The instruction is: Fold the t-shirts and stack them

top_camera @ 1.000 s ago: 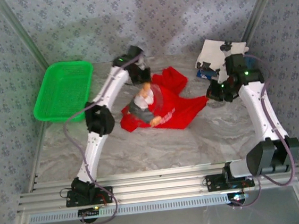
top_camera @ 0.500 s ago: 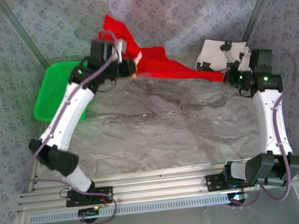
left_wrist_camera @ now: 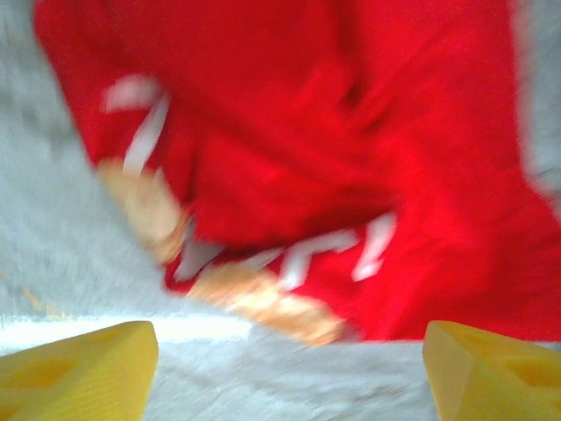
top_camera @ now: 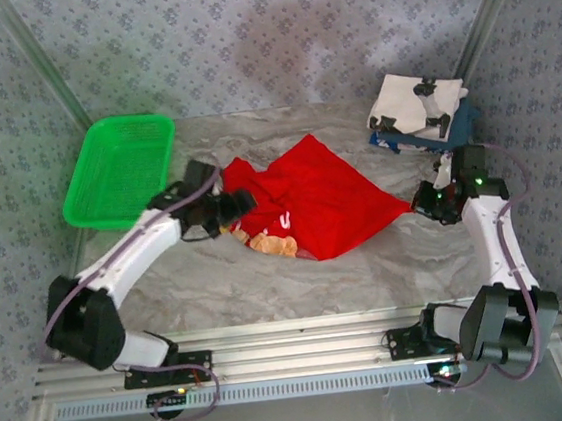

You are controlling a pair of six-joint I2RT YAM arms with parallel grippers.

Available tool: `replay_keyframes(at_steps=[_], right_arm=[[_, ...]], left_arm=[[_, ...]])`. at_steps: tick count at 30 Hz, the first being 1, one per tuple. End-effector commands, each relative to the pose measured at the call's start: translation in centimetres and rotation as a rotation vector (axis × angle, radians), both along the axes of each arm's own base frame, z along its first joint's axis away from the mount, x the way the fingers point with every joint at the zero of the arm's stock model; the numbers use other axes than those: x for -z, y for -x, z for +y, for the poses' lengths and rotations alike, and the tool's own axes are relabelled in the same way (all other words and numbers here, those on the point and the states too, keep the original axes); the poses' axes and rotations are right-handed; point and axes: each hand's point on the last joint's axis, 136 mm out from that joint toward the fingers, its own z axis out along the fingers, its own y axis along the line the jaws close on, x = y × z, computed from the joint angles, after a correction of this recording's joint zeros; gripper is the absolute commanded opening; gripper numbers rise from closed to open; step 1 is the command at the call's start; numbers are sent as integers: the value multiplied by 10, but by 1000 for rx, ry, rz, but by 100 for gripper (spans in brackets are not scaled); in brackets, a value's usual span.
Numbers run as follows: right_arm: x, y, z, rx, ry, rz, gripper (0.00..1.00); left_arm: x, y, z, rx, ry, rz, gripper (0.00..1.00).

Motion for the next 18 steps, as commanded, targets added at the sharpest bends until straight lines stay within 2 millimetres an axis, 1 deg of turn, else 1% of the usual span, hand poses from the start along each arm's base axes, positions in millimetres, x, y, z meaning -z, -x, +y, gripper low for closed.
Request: replay_keyframes(at_steps=[1, 2, 4, 6, 11, 14, 16, 18], right_arm=[[8, 7, -2, -18, 16, 14, 0], [10, 8, 0, -20, 8, 25, 0], [12, 9, 0, -32, 9, 31, 0], [12, 9, 1, -36, 12, 31, 0], [13, 9, 5, -46, -2, 34, 0], [14, 11, 8, -55, -2, 41, 0], [15, 12, 9, -58, -3, 46, 0], [15, 12, 10, -63, -2, 45, 0]], left_arm=[[-21, -16, 30, -52, -33, -17, 81], [-18, -25, 34, -48, -22, -3, 81], [-12, -41, 32, -16, -2, 25, 81], [0, -54, 27, 22, -30, 62, 78], [29, -96, 9, 85, -62, 90, 72], [58, -104, 4, 129, -124, 152, 68], [70, -109, -5, 168, -146, 157, 66], [76, -116, -15, 207, -172, 134, 66]])
